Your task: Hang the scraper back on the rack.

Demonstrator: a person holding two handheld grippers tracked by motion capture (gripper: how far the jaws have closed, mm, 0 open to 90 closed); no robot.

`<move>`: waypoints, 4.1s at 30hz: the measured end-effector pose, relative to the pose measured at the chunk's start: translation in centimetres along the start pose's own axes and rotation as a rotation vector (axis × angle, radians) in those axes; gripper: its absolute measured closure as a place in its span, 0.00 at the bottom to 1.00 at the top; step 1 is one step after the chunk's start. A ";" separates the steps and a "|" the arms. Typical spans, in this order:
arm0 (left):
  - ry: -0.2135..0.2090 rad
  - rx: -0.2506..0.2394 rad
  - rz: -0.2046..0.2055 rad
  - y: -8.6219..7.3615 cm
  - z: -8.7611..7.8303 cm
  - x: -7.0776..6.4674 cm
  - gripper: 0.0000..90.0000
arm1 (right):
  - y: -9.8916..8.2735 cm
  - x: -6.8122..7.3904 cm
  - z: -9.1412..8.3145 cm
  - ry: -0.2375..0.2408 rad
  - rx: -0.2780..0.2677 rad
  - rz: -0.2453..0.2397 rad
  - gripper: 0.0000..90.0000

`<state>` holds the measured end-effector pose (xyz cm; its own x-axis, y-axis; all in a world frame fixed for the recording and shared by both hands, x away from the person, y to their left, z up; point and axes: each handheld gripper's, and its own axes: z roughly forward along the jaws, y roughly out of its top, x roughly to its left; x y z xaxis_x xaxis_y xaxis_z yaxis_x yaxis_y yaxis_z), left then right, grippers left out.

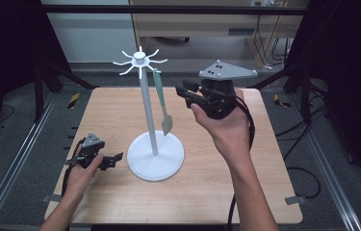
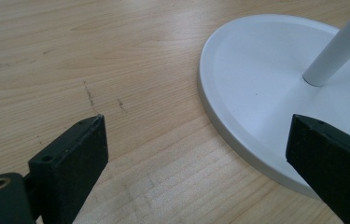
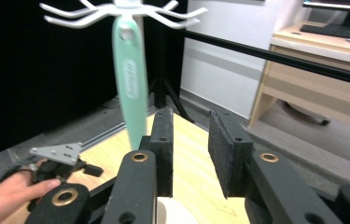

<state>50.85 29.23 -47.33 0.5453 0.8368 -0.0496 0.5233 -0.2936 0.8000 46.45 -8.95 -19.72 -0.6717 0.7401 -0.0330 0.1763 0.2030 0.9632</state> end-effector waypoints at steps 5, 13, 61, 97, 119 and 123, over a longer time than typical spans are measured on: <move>0.003 0.000 0.003 0.0 0.0 0.0 0.06 | -0.7 -0.8 -0.6 -0.038 0.019 0.003 0.79; 0.001 0.002 0.002 0.0 0.0 0.0 0.06 | -1.7 -1.9 -1.2 -0.100 0.055 0.016 0.78; 0.008 0.010 0.002 -0.1 0.2 0.0 0.06 | -9.9 -7.0 -1.8 -0.411 0.201 0.050 0.10; -0.001 0.010 -0.013 0.0 0.4 0.4 0.05 | -22.0 -11.3 -2.8 -0.504 0.311 0.190 0.08; -0.002 0.013 -0.003 0.0 0.4 0.2 0.05 | -27.0 -12.0 -0.7 -0.500 0.349 0.286 0.08; -0.002 0.017 -0.002 0.0 0.5 0.2 0.05 | -27.7 -12.4 -0.4 -0.508 0.358 0.294 0.08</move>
<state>51.25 29.16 -47.65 0.5457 0.8364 -0.0525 0.5352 -0.2996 0.7898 49.61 -23.98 -45.84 -0.1539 0.9880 0.0114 0.5851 0.0818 0.8068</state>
